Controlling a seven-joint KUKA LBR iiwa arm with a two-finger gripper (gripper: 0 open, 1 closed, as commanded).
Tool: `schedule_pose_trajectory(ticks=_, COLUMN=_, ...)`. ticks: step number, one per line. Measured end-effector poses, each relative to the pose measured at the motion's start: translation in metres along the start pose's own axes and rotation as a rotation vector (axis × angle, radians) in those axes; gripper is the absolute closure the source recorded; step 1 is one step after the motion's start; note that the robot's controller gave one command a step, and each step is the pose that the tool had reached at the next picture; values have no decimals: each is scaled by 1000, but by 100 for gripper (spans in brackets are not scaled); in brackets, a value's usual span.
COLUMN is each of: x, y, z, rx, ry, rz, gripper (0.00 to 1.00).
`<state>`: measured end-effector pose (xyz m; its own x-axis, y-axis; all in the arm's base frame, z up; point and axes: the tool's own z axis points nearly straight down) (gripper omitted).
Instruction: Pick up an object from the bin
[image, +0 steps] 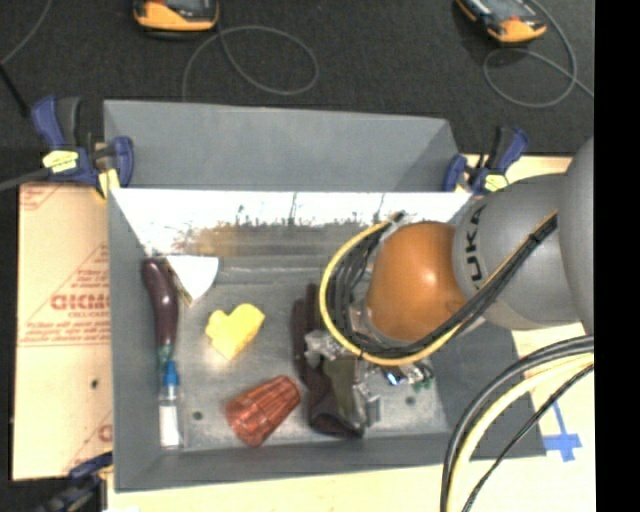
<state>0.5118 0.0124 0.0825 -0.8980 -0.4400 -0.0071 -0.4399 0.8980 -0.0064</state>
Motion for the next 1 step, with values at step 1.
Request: schedule_pose_trajectory(ticks=1, x=34, y=-7, z=10, rx=2, ry=-9, rz=-459, gripper=100)
